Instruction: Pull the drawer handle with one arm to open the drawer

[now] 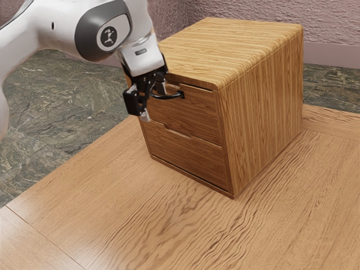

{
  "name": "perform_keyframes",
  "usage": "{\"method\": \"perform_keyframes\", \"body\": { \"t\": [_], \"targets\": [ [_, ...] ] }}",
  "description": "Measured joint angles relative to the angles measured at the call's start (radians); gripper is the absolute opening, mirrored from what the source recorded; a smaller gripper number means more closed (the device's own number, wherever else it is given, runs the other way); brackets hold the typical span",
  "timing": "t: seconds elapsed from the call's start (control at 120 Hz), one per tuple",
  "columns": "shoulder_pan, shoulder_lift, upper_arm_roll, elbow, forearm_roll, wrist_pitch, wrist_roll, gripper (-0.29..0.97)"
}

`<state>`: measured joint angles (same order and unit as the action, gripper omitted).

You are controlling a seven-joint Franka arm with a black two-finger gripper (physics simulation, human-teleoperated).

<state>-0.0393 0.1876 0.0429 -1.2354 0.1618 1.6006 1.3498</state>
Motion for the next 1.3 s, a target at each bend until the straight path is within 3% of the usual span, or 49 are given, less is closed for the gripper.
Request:
{"method": "perform_keyframes", "body": {
  "t": [0.842, 1.0, 1.175, 1.3],
  "targets": [
    [-0.009, -0.017, 0.020, -0.080, -0.003, 0.029, 0.008, 0.68],
    [-0.009, -0.029, 0.021, -0.091, -0.003, 0.038, 0.008, 0.61],
    [-0.012, -0.044, 0.025, -0.094, -0.004, 0.045, 0.008, 0.43],
    [-0.014, -0.063, 0.017, -0.093, -0.003, 0.047, 0.008, 0.51]
  ]
}}
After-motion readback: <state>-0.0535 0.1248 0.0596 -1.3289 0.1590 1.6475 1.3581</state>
